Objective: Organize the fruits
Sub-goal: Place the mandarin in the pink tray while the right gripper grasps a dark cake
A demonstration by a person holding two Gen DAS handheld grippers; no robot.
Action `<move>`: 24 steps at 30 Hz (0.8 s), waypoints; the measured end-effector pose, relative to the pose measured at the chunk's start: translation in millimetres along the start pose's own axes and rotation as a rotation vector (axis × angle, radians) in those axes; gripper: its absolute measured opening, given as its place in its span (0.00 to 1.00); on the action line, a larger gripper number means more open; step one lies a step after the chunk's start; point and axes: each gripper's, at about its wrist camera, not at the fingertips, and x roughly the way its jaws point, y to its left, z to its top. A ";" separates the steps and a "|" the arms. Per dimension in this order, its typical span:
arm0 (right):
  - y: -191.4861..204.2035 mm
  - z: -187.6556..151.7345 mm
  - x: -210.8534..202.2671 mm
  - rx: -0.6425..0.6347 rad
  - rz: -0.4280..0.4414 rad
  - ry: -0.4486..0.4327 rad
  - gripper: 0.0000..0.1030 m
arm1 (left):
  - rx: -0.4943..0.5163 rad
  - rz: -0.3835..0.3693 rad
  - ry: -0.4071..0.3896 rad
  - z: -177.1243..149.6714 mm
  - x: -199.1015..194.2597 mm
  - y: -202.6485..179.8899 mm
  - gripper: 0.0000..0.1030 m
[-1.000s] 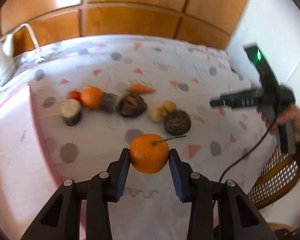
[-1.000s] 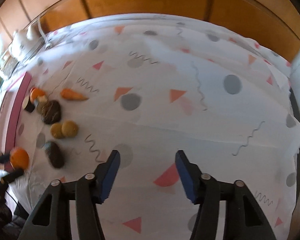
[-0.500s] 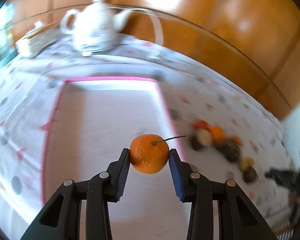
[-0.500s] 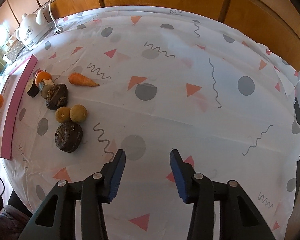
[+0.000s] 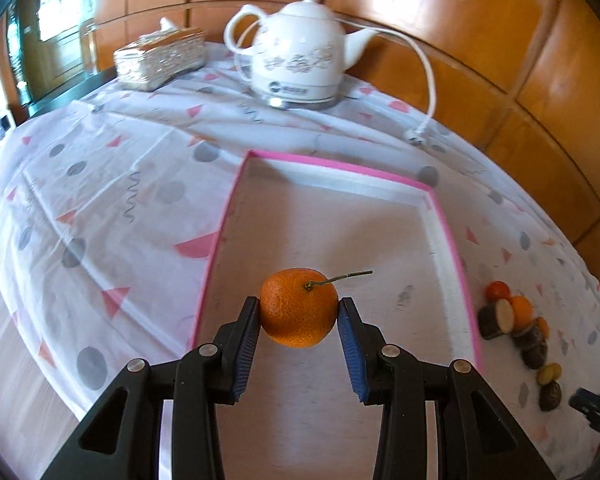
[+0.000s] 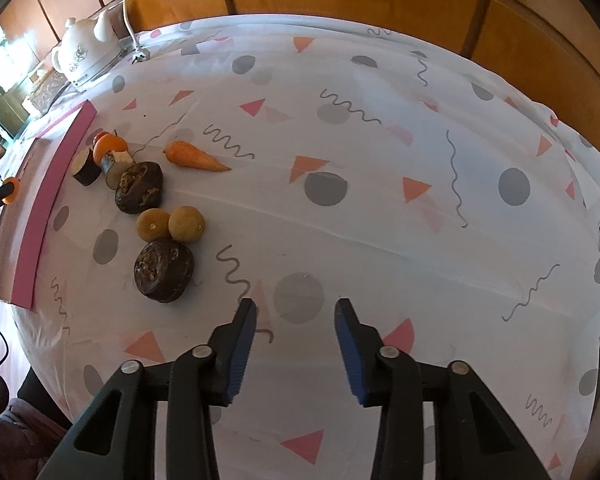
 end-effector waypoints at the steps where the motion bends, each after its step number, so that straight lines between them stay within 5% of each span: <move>1: 1.4 -0.2 -2.2 -0.004 0.010 -0.010 0.38 | -0.009 0.008 0.009 -1.0 2.0 2.3 0.39; 8: 28.0 -1.1 -12.0 -0.096 0.114 -0.060 0.38 | -0.037 0.027 0.023 -7.5 9.1 7.7 0.39; 11: 41.2 -1.2 -8.3 -0.129 0.132 -0.055 0.38 | -0.040 0.028 0.011 -10.4 5.4 7.4 0.47; 15: 60.6 3.9 -1.6 -0.175 0.118 -0.069 0.40 | -0.037 0.016 -0.021 -11.7 -7.2 6.4 0.57; 18: 65.6 8.4 0.6 -0.184 0.108 -0.078 0.50 | -0.036 -0.006 -0.033 -13.5 -18.0 5.3 0.63; 24: 80.7 12.5 15.1 -0.225 0.104 -0.059 0.54 | -0.010 -0.016 -0.044 -23.9 -34.1 0.5 0.65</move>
